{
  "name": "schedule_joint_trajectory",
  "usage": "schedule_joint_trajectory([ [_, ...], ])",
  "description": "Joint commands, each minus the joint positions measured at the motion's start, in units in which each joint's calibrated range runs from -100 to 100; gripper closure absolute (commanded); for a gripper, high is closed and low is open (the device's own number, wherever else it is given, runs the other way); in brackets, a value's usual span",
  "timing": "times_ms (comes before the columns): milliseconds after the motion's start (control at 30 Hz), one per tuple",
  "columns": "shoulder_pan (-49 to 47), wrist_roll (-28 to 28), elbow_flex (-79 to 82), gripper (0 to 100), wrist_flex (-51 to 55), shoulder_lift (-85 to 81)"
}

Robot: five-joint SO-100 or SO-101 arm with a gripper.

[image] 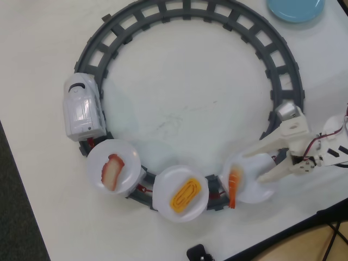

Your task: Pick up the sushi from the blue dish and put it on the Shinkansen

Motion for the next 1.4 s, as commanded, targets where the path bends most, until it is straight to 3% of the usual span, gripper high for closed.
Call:
schedule_joint_trajectory([
  [0, 1.32, -0.16, -1.67, 71, -0.71, -9.15],
  [100, 6.60, -2.05, -2.66, 70, -0.71, -15.08],
  [167, 11.09, -7.55, -3.29, 70, -0.71, -19.67],
  [367, 25.00, -29.58, -1.85, 71, 0.06, -34.54],
  [533, 44.27, -51.50, 5.96, 71, 0.74, -43.47],
  [667, 56.69, -68.12, 8.65, 71, 12.30, -45.48],
  [767, 58.80, -76.56, 10.98, 71, 22.99, -45.48],
  [933, 59.24, -82.59, 17.99, 71, 33.43, -46.31],
  [1133, 63.99, -82.17, 26.15, 71, 39.43, -49.07],
  [1367, 70.15, -82.07, 30.64, 71, 54.40, -64.27],
])
